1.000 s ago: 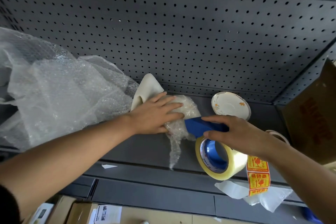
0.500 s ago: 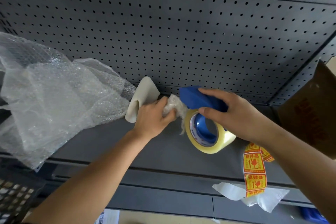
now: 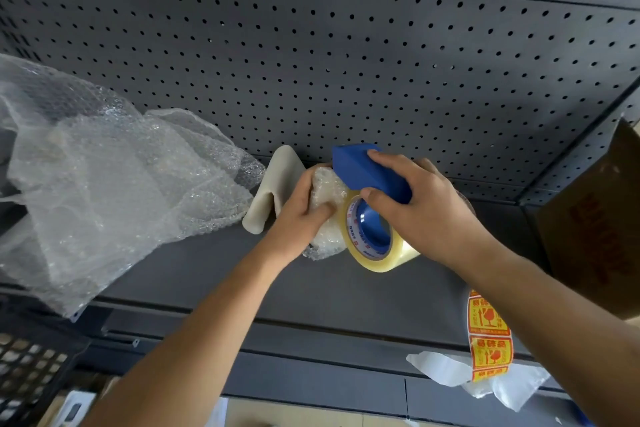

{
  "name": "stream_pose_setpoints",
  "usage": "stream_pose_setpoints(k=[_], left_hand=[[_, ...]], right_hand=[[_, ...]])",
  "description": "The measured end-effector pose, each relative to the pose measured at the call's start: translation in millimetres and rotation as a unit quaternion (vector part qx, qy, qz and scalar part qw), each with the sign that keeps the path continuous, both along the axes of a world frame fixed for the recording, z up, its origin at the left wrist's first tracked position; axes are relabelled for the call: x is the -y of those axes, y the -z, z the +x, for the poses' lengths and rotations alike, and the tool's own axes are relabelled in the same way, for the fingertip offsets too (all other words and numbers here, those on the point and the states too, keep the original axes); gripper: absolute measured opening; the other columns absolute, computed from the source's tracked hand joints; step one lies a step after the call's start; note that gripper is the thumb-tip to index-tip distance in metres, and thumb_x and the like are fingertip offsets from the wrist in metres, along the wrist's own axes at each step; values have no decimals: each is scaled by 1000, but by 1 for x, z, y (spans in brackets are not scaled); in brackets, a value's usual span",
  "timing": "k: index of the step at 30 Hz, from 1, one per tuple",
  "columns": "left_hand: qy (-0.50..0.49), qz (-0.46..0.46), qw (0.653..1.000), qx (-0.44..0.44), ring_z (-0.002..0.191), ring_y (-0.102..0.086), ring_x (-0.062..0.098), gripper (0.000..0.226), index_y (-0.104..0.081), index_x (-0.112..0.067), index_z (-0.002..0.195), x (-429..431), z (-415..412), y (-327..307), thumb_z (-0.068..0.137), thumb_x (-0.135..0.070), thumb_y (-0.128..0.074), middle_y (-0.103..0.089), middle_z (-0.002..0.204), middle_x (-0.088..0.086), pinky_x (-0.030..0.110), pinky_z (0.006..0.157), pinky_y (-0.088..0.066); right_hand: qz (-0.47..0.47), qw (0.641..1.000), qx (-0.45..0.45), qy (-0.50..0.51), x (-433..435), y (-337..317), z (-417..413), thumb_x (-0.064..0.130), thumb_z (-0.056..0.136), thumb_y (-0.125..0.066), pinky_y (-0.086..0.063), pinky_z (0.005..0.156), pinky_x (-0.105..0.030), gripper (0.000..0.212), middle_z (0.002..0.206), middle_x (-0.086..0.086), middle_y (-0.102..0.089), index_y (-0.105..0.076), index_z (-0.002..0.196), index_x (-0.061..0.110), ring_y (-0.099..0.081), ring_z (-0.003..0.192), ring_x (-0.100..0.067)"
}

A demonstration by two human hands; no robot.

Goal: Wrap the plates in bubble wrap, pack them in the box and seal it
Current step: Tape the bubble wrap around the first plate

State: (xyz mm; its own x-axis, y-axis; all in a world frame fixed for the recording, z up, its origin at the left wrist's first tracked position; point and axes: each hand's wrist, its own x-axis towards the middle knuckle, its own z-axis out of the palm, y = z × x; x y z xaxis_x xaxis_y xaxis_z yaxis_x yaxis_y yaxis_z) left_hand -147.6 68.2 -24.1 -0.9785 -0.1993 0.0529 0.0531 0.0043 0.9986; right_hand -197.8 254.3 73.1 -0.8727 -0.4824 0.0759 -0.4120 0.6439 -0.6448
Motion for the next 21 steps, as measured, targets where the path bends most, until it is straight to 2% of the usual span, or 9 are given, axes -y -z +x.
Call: stream_pose_setpoints(k=[3, 6, 9, 13, 15, 16, 18, 21], left_hand=[[57, 7, 998, 34, 120, -63, 6, 64, -45, -43, 139, 16, -1, -4, 97, 2, -61, -66, 129, -12, 24, 93, -54], [41, 10, 998, 46, 119, -65, 7, 55, -47, -34, 142, 17, 0, 0, 98, -8, -66, -70, 125, -13, 23, 92, -54], [-10, -11, 999, 31, 115, -67, 5, 42, -50, -24, 141, 10, -2, 4, 102, -17, -62, -71, 121, -13, 19, 88, -53], [-76, -68, 995, 24, 97, -69, 1, 32, -56, -23, 130, 7, -9, 8, 99, -21, -64, -72, 104, -17, 21, 78, -52], [-100, -93, 990, 21, 85, -69, 5, 23, -57, -23, 120, 5, -13, 8, 98, -17, -63, -72, 94, -15, 27, 70, -53], [-108, -103, 989, 16, 82, -70, 12, 20, -57, -22, 116, 4, -15, 9, 98, -16, -62, -72, 92, -10, 34, 67, -55], [-118, -113, 987, 8, 85, -70, 26, 19, -55, -20, 115, 4, -17, 10, 98, -15, -60, -72, 94, 2, 47, 72, -58], [-135, -100, 986, 1, 84, -70, 22, 20, -56, -14, 117, 3, -20, 13, 97, -11, -59, -72, 95, 4, 44, 74, -59]], right_hand=[[5, 1000, -5, -2, 2, 1, -2, 48, 92, -63, -33, 64, 8, 58, 115, 6, -46, -42, 146, 47, -50, 86, 6], [3, 1000, -5, -7, 4, 2, -6, 47, 92, -64, -35, 63, 8, 58, 119, 6, -47, -42, 146, 45, -50, 86, 5], [10, 1000, 2, -17, 4, 1, -10, 48, 93, -62, -37, 62, 5, 59, 120, 7, -46, -40, 147, 46, -50, 88, 6], [24, 999, 14, -25, 5, 1, -13, 50, 93, -61, -39, 61, -5, 62, 123, 7, -44, -36, 149, 46, -52, 91, -3], [30, 999, 12, -25, 7, 1, -12, 50, 93, -61, -40, 60, -2, 62, 123, 7, -42, -35, 150, 46, -52, 89, -1], [36, 999, 7, -25, 8, 1, -11, 51, 93, -61, -40, 59, -2, 62, 123, 8, -42, -35, 149, 47, -52, 88, -1], [43, 999, -1, -22, 11, 2, -10, 52, 93, -60, -37, 58, -5, 63, 124, 7, -42, -34, 150, 47, -52, 86, -2], [34, 999, -4, -18, 13, 6, -8, 52, 92, -61, -35, 64, -6, 64, 121, 7, -41, -34, 150, 47, -51, 84, 4]])
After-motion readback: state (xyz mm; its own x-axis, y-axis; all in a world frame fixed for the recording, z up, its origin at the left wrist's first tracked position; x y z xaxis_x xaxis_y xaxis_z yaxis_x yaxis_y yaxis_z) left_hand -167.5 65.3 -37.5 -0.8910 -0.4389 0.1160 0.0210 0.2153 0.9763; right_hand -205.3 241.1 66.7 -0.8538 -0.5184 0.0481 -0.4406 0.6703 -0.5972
